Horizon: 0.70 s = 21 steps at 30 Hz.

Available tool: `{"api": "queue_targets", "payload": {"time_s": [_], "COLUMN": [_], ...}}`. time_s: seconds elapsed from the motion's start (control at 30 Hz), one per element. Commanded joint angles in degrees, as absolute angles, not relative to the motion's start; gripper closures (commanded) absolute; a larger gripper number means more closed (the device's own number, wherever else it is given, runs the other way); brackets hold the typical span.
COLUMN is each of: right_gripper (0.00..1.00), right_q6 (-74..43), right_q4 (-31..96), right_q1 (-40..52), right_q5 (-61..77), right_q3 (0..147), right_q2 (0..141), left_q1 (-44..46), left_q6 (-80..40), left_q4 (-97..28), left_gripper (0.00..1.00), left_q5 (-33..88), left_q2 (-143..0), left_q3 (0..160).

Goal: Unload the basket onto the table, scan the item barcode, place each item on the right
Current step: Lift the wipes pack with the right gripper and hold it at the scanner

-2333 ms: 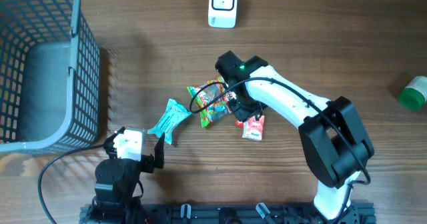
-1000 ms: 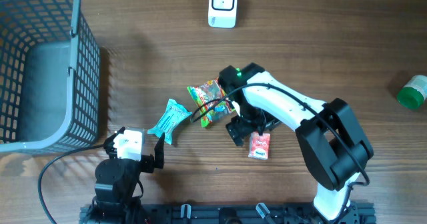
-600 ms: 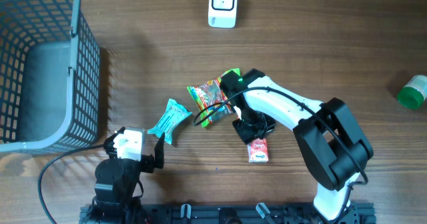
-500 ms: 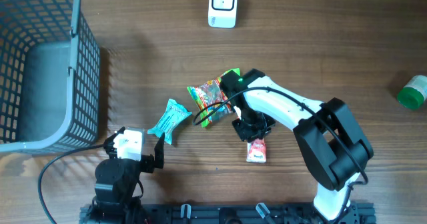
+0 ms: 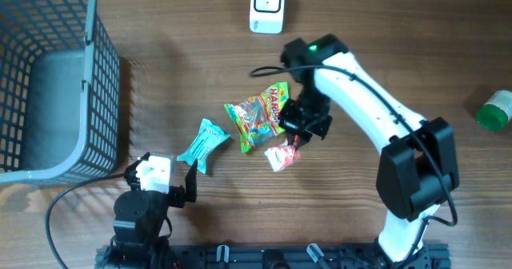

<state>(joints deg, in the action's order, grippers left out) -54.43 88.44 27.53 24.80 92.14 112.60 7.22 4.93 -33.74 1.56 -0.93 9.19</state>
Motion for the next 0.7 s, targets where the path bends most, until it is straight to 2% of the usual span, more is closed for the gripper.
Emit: {"api": "queue_targets", "payload": {"time_s": [0.0,0.1,0.2,0.43,0.5,0.57,0.67], "right_gripper": [0.96,0.96,0.96,0.96,0.96,0.96,0.96], "right_q6": [-75.55,-88.64,-96.38,-96.95,-90.37,-75.24,-61.06], "right_q4": [91.29,89.08,84.95,80.31,80.34,78.87,70.00], "right_q1": [25.36,24.43,24.40,24.34,24.34,24.40,24.40], "right_q5": [38.98,39.62,36.88,39.99,39.55,37.15,41.17], "right_q3": [92.62,92.62,92.49,92.49,92.49,92.51,92.53], "right_q2": [112.38,112.40,112.40,112.40,112.40,112.40,112.38], "left_q1": [7.55,7.55,7.55,7.55,7.55,7.55,7.55], "left_q6": [5.76,5.76,5.76,5.76,5.76,5.76,5.76], "left_q4": [-33.65,-33.65,-33.65,-33.65,-33.65,-33.65,-33.65], "left_gripper": [0.00,0.00,0.00,0.00,0.00,0.00,0.00], "left_q5": [1.43,1.43,1.43,1.43,1.41,1.43,1.43], "left_q2": [-0.93,-0.93,-0.93,-0.93,-0.93,-0.93,-0.93], "left_q3": [8.80,8.80,8.80,8.80,8.80,8.80,8.80]}}
